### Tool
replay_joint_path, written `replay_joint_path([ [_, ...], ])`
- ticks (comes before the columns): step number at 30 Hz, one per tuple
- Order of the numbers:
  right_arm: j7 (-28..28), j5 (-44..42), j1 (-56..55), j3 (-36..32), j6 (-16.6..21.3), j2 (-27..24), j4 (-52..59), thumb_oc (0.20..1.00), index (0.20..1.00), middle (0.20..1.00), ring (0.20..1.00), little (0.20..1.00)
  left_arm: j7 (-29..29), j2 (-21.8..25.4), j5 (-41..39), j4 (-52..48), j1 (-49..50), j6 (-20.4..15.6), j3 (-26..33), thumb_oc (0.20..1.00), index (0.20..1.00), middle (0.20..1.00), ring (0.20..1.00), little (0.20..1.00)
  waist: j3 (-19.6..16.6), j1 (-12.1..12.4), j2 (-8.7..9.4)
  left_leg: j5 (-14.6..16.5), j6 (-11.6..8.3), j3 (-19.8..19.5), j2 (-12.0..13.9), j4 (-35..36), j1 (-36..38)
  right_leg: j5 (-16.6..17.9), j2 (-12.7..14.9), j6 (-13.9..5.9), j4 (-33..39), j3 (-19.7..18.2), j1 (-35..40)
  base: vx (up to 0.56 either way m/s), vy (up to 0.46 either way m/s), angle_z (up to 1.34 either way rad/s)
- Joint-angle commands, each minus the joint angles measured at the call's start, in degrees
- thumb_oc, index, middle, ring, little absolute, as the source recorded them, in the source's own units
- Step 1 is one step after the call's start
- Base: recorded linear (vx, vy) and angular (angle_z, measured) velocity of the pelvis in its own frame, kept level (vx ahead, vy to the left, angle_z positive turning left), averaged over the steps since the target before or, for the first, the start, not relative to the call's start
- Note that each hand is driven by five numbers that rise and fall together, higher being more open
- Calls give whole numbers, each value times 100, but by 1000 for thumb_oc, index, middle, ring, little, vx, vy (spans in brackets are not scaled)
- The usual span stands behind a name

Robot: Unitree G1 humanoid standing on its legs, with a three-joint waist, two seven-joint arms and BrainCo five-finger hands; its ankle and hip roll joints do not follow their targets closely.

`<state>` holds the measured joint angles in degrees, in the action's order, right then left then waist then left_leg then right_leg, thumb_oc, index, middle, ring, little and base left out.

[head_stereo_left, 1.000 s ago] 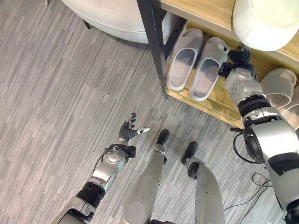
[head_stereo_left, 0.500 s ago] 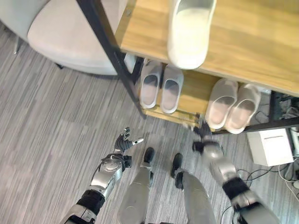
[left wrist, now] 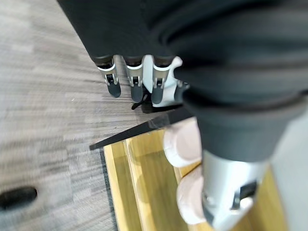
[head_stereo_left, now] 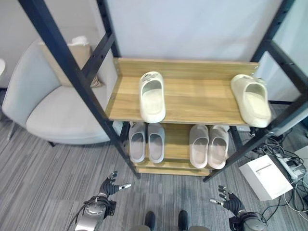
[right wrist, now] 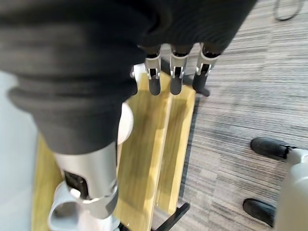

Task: Arrange the slippers neatly on the shoe rack.

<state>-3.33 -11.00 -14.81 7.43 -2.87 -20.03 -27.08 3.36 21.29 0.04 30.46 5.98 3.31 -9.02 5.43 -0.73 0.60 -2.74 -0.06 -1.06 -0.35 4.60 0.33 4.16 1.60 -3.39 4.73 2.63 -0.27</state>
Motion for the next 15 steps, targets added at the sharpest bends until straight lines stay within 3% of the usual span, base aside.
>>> replay_joint_path([
  [1,9,377,164,-258,126,-143,190,1000,1000,1000,1000,1000,-93,419,1143,176,-369,-148,-265,1000,1000,1000,1000,1000,50,-33,160,-144,-259,138,-14,40,-51,58,289,-464,-296,-36,123,38,3,-15],
  [5,105,450,253,-352,169,-294,-14,1000,1000,1000,1000,1000,-449,918,2064,-391,-801,-364,-984,1000,1000,1000,1000,1000,-12,-207,87,-82,-250,236,3,40,39,53,266,-465,-306,-167,132,31,2,-16],
  [7,120,433,285,-373,193,-331,-30,1000,1000,1000,1000,1000,-614,1148,2150,-795,-998,-488,-1233,1000,1000,1000,1000,1000,-17,-233,71,-57,-247,261,5,40,61,48,263,-471,-307,-201,141,8,-2,-16],
  [8,53,414,264,-373,255,-436,24,1000,1000,1000,1000,1000,-989,1667,1997,-1859,-1348,-790,-1633,1000,1000,1000,1000,1000,-61,-295,33,-87,-244,304,8,40,52,106,268,-482,-290,-246,106,-2,-3,-12],
  [12,-157,418,124,-283,304,-487,29,1000,1000,1000,1000,1000,-1531,1978,452,-3256,-1680,-985,-1713,1000,1000,1000,1000,1000,-156,-347,4,5,-244,320,2,40,134,50,282,-500,-236,-271,190,48,-11,-17],
  [15,-262,323,160,-164,290,-337,-71,1000,1000,1000,1000,1000,-1598,1659,-1280,-3890,-1870,-883,-1429,1000,1000,1000,1000,1000,-198,-352,7,32,-244,288,6,40,206,18,276,-496,-209,-231,289,50,-34,-4],
])
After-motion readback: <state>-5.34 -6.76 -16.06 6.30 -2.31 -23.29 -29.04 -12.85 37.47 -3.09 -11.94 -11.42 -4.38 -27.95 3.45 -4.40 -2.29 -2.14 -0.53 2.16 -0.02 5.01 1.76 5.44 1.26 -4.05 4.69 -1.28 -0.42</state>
